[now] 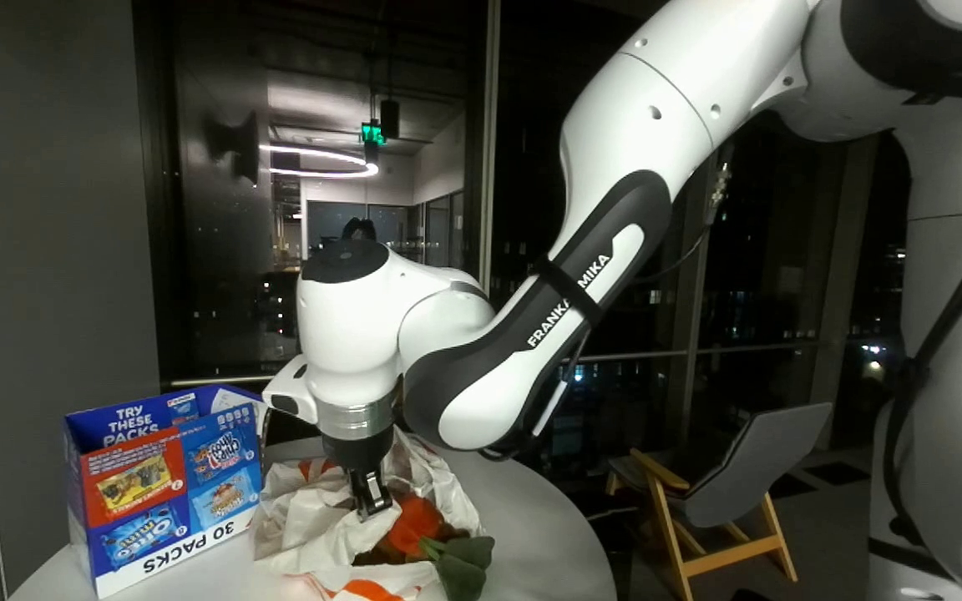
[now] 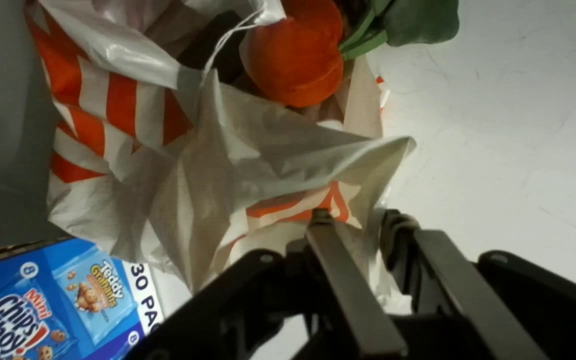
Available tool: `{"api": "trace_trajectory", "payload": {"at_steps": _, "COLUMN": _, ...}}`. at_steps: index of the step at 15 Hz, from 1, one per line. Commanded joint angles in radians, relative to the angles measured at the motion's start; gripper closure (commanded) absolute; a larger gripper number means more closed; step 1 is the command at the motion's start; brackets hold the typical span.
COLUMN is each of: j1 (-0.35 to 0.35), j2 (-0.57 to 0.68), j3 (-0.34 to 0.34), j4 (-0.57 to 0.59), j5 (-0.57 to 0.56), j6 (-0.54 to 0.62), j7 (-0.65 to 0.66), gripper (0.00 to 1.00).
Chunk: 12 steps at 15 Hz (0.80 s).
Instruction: Pick up all the items on the table except the blue box and put them into the plastic bag one by one
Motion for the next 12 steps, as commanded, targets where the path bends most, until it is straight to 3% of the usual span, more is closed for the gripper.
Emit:
{"api": "trace_trajectory", "payload": {"at_steps": 1, "j1": -0.018, "j2": 0.026, "j3": -0.008, "j4": 0.012, "j5": 0.099, "j6": 0.003, "j7": -0.052, "gripper": 0.37}}
{"api": "trace_trajectory", "payload": {"at_steps": 4, "j1": -0.024, "j2": 0.000, "j3": -0.010, "j4": -0.010, "j5": 0.151, "j6": -0.003, "j7": -0.036, "gripper": 0.15}}
{"api": "trace_trajectory", "payload": {"at_steps": 6, "j1": -0.021, "j2": -0.037, "j3": -0.020, "j4": -0.028, "j5": 0.127, "j6": -0.021, "j7": 0.029, "gripper": 0.01}}
{"api": "trace_trajectory", "payload": {"at_steps": 12, "j1": -0.042, "j2": -0.099, "j3": -0.053, "j4": -0.069, "j5": 0.127, "j6": -0.055, "j7": 0.158, "gripper": 0.00}}
